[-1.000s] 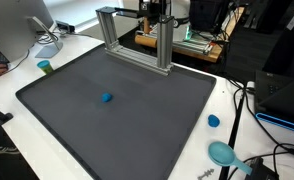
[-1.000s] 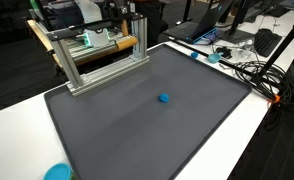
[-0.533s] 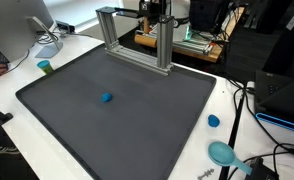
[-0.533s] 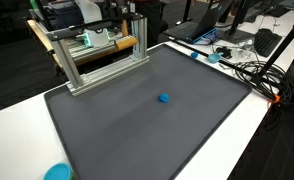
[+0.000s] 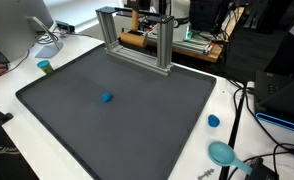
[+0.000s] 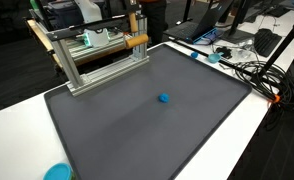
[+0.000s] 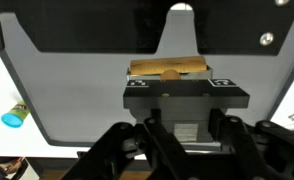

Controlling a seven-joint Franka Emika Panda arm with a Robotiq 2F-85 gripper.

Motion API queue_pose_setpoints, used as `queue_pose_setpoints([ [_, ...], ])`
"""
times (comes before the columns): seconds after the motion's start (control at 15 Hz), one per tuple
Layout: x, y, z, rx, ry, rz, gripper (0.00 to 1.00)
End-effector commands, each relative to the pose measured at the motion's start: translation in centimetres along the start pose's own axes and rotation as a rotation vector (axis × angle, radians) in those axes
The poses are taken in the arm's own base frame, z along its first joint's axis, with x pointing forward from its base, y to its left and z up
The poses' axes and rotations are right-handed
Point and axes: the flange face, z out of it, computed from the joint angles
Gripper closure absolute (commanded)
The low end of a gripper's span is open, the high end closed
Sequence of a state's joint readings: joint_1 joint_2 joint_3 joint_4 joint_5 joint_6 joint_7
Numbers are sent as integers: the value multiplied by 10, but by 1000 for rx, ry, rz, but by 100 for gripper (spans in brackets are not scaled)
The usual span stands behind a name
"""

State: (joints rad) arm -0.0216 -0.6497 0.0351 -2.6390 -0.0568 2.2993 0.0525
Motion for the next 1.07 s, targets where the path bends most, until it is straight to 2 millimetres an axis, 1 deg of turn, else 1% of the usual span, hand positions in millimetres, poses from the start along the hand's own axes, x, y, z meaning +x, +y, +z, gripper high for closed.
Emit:
queue_pose_setpoints([
  [0.0,71,-19,12,-43,21,31,79],
  [0.07,85,-25,17,-63,13,51,79],
  [0.2,112,-32,36,-97,-25,110,79],
  [0.4,155,-34,77,-132,-76,249,79],
  [0.47,166,-33,93,-119,-121,290,79],
  [0.53,174,-38,104,-61,-192,288,79],
  [0.6,143,-35,89,-97,-117,248,54],
  [0.73,161,-35,113,-79,-177,273,54],
  [0.8,166,-36,119,-75,-186,275,54],
  [0.87,169,-36,121,-74,-189,276,54],
  [1.0,171,-37,117,-73,-187,276,54],
])
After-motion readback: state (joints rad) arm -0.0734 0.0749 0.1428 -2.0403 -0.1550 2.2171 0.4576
